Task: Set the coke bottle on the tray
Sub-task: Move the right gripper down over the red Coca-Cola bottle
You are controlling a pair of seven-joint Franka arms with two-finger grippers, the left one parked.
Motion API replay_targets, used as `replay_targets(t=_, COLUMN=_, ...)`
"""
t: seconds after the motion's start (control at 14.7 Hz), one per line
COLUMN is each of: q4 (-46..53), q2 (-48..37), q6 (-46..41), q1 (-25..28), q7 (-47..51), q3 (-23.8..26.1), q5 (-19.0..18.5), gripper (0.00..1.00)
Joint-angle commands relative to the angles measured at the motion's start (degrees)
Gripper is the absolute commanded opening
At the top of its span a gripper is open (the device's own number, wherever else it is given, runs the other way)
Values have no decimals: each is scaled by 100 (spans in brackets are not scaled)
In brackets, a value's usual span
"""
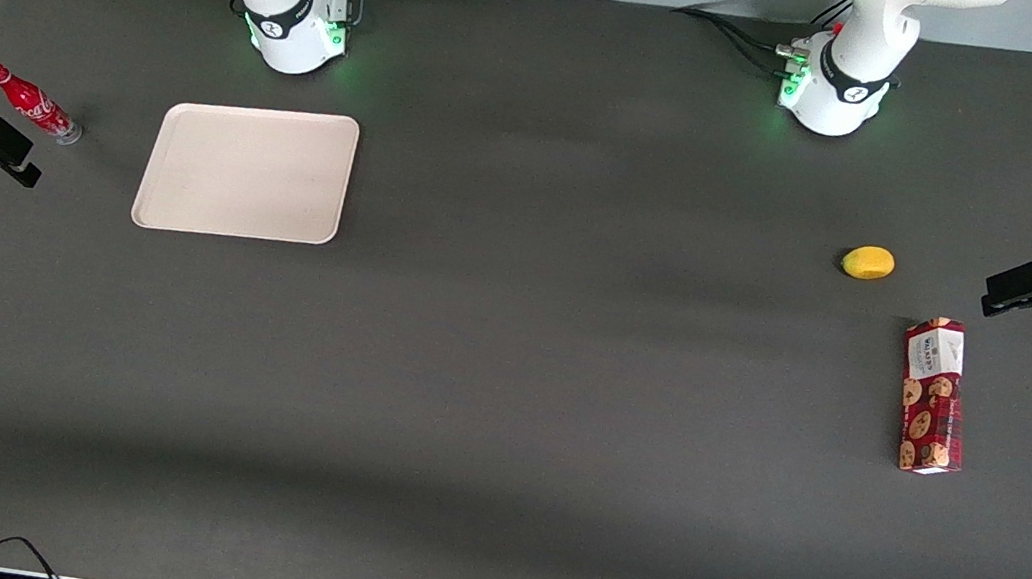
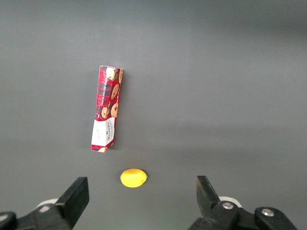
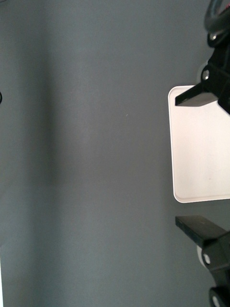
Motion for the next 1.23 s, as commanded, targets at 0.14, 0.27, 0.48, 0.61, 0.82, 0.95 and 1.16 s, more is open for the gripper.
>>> replay_targets(t=0.14, q4=211, q2=75, q6=-148, q1=22, q7=-90, q3=2, q5=-27, gripper=100)
replay_targets(t=0.27, q4=211, q2=84, q6=-166, q1=30, q7=-90, q3=11, q5=-62, gripper=100)
replay_targets(t=0.48, q4=203, q2=110, q6=-166, q1=13, q7=-81, q3=20, q5=-62, gripper=100)
replay_targets(t=0.61, q4=220, q2=119, q6=-384, q1=-92, q7=-37, q3=11, q5=-158, gripper=100)
replay_targets(t=0.82, q4=150, q2=-29, q6=-947, q1=-574, q7=-360, q3=-42, q5=-703, gripper=100)
replay_targets(t=0.95, q4=-112, q2=-336, q6=-1010, q1=-917, q7=-1019, q3=-277, q5=-739, gripper=100)
replay_targets(t=1.16, q4=-622, q2=-846, q6=-922, q1=-919, q7=-1607, q3=-1339, q5=-783, gripper=100)
